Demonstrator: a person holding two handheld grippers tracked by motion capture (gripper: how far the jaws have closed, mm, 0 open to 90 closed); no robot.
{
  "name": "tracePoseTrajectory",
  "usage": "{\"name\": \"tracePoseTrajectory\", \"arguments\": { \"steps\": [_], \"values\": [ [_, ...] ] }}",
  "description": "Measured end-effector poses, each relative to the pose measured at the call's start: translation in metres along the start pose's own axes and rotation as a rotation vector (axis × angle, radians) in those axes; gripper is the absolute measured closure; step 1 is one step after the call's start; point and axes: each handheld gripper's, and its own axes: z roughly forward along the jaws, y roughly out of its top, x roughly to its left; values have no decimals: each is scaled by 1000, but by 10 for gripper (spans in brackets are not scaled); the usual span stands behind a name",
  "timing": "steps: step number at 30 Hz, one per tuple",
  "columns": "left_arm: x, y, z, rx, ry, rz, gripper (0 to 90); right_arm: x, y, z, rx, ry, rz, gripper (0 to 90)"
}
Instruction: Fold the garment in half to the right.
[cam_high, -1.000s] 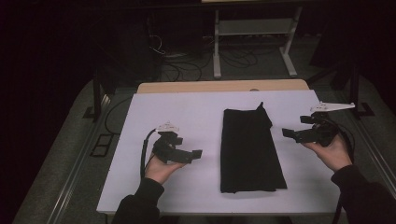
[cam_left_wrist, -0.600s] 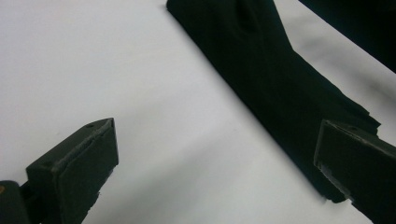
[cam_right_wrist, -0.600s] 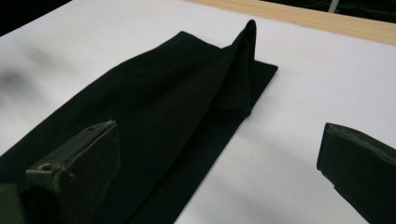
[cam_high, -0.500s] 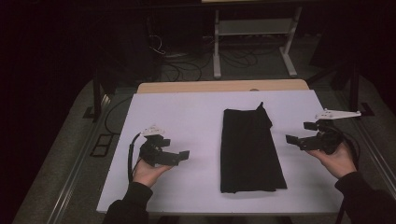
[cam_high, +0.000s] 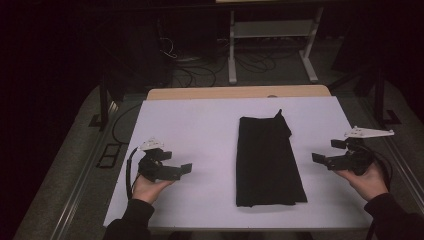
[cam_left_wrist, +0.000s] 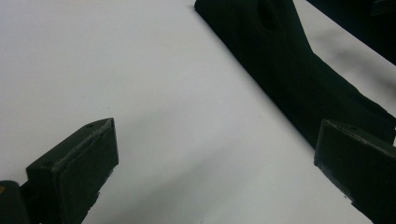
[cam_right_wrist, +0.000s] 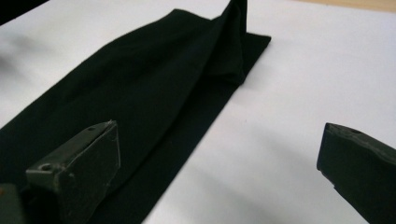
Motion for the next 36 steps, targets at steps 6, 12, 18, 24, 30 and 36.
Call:
{"name": "tracePoseTrajectory", "arguments": {
  "steps": [6, 12, 18, 24, 30, 36],
  "values": [
    [6, -6, -7, -21, 15, -4, 0, 0, -9, -3, 8, -3, 4, 0],
    [12, -11, -14, -39, 28, -7, 0, 1, -16, -6, 11, -3, 5, 0],
    [16, -16, -21, -62, 37, 6, 0, 2, -23, -9, 8, -3, 4, 0],
    [19, -21, -28, -89, 49, 6, 0, 4, -30, -11, 4, 1, 6, 0],
    [23, -27, -34, -121, 54, 4, 0, 6, -37, -14, -7, 2, 12, 0],
    [27, -35, -39, -129, 66, -2, 0, 9, -45, -18, -14, -4, 10, 0]
  ]
}}
